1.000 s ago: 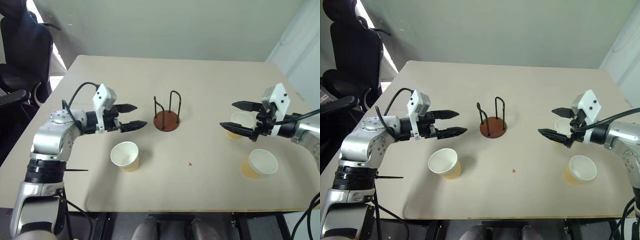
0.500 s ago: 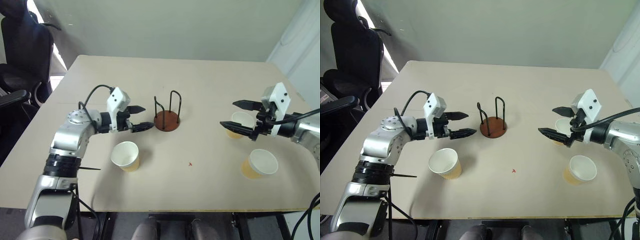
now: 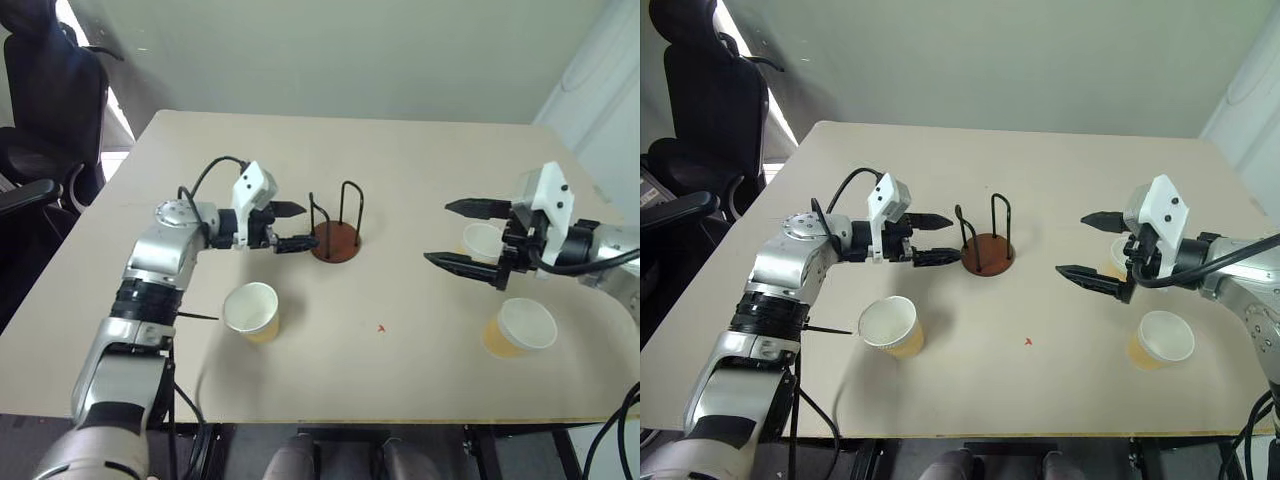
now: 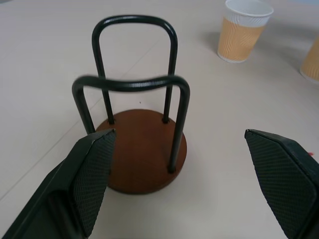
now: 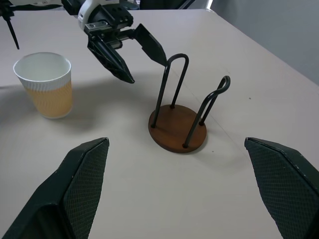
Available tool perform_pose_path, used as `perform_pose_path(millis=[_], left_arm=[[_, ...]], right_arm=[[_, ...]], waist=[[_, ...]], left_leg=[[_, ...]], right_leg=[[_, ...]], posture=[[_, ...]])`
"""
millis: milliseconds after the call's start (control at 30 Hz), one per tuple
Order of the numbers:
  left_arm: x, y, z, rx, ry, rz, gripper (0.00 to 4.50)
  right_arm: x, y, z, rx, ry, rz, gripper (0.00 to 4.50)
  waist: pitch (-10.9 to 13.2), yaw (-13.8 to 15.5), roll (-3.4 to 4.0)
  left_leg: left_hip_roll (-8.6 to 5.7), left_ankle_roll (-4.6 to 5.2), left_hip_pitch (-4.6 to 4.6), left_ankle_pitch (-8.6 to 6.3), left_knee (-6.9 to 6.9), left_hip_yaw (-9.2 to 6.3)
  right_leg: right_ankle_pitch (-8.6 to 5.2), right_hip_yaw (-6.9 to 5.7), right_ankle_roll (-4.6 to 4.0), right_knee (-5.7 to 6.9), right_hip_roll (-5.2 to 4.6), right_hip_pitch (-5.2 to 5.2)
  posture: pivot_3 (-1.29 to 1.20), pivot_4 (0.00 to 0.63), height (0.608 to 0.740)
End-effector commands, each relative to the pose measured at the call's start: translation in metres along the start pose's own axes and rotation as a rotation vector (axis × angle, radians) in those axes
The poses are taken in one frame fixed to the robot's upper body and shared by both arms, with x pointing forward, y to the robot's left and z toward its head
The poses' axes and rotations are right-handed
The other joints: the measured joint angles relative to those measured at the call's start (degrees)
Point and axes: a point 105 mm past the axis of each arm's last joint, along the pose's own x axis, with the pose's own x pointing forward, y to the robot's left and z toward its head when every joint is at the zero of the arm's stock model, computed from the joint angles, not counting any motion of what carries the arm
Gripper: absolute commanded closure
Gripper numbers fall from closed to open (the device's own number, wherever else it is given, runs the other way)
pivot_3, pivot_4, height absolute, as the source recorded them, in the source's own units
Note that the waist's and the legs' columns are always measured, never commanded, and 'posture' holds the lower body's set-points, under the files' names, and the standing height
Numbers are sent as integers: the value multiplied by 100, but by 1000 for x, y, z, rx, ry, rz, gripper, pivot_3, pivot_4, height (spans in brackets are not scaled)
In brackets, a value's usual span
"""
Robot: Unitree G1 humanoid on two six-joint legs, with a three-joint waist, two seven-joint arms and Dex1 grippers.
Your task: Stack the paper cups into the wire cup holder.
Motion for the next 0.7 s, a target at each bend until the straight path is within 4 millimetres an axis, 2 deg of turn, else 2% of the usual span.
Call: perform_pose_path(millis=[33, 300, 700], left_arm=[[4, -2, 8, 44, -7, -23, 59], [15, -9, 3, 45, -3, -55, 59], [27, -7, -3, 51, -8, -12, 59]], right_arm=[[0, 4, 9, -41, -23, -2, 0], [0, 5, 7, -41, -15, 3, 0], [0, 4, 7, -37, -13, 6, 0]], waist=[[0, -3, 0], [0, -6, 0], [0, -6, 0]], left_leg=[[0, 0, 0, 0, 0, 0], [0, 2, 0, 1, -1, 0], [0, 5, -1, 3, 0, 1]], right_leg=[[0, 0, 0, 0, 0, 0], [0, 0, 1, 0, 0, 0], [0, 0, 2, 0, 0, 0]], posture=[[0, 150, 740], [0, 150, 740], [0, 150, 740]])
